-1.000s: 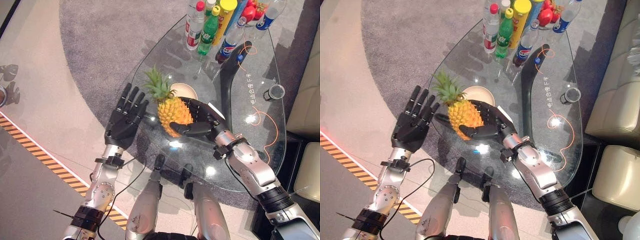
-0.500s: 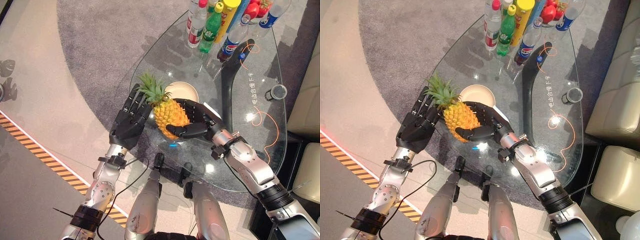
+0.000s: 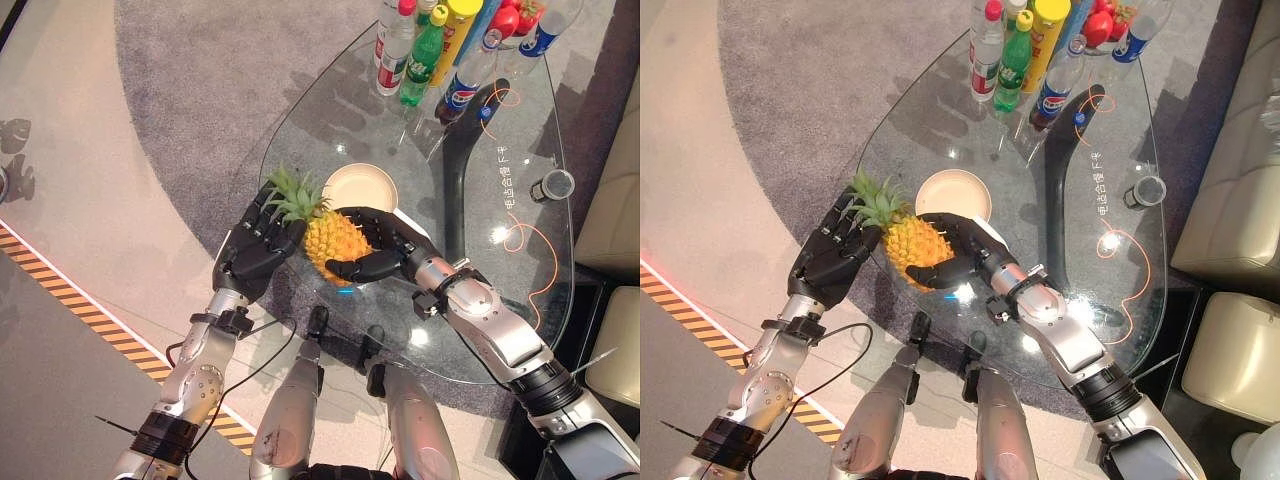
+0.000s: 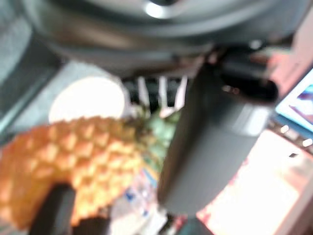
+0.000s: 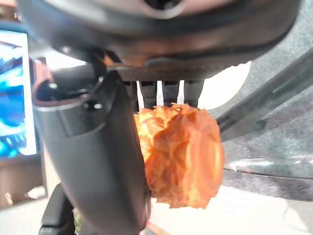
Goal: Pick up the fruit to the plate
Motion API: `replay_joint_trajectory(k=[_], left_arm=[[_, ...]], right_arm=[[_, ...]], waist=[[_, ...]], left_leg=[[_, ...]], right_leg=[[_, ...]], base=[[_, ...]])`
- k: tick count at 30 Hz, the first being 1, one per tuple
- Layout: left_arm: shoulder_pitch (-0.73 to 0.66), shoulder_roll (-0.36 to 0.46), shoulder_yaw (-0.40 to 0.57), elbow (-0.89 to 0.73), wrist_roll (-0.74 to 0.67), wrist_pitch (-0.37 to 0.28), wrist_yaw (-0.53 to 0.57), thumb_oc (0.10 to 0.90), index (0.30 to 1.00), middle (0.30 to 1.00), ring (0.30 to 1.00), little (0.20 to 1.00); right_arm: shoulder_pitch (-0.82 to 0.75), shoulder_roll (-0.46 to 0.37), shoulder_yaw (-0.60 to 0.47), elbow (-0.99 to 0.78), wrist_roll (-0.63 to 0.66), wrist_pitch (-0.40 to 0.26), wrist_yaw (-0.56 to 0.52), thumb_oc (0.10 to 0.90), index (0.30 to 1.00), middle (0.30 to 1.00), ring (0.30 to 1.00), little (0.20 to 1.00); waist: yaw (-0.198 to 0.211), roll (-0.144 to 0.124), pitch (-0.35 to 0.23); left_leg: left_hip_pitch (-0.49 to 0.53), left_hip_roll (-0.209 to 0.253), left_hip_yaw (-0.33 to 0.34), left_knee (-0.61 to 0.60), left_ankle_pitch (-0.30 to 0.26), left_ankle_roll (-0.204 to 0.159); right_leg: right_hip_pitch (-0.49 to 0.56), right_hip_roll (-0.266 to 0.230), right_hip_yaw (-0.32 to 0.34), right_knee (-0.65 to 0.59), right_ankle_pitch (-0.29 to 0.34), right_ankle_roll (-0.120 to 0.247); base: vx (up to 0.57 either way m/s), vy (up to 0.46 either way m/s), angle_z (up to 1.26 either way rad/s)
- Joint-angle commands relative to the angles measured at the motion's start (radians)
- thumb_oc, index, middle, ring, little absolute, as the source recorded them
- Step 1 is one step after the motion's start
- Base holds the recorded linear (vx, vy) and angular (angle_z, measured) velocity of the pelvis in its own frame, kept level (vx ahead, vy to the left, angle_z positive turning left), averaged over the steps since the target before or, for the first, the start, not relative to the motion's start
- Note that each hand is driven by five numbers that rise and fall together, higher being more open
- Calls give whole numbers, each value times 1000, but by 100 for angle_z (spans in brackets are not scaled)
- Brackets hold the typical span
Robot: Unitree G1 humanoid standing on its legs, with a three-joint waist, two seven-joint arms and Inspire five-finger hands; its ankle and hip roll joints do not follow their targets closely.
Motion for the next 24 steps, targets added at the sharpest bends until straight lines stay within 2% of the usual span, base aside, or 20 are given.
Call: replay_joint_trajectory(k=[1, 10, 14, 19, 24], left_arm=[[-90, -15, 9, -252, 78, -99, 3, 800, 900, 900, 900, 900], [-79, -17, -8, -249, 55, -66, -5, 800, 900, 900, 900, 900], [-78, -32, -27, -233, 5, -47, -25, 800, 900, 900, 900, 900], [-79, -56, -55, -217, -98, -9, -56, 800, 900, 900, 900, 900], [-66, -80, -89, -199, -189, 39, -74, 800, 900, 900, 900, 900]], right_arm=[[-117, 26, 191, -294, -6, -69, 273, 100, 300, 300, 300, 200], [-192, 10, 259, -338, 32, -97, 393, 100, 300, 300, 300, 200], [-231, 37, 296, -361, 80, -113, 464, 100, 300, 300, 300, 200], [-254, 78, 320, -347, 102, -120, 439, 100, 300, 300, 300, 200], [-262, 105, 313, -334, 107, -170, 412, 100, 300, 300, 300, 200]], waist=[[-6, -32, -27], [16, -35, -27], [27, -36, -27], [39, -30, -27], [40, -25, -27]], left_leg=[[9, -62, 1, 118, -109, 35], [4, -61, -7, 121, -111, 37], [0, -64, -11, 128, -112, 36], [-1, -69, -19, 136, -115, 37], [-7, -75, -20, 144, -117, 38]], right_leg=[[81, 9, 105, -139, 73, 63], [76, 10, 102, -132, 68, 63], [77, 9, 96, -131, 67, 61], [82, 3, 84, -132, 67, 59], [79, 0, 79, -131, 70, 57]], base=[[0, 0, 0], [11, -10, 5], [10, -4, 2], [0, 0, 0], [0, 0, 0]])
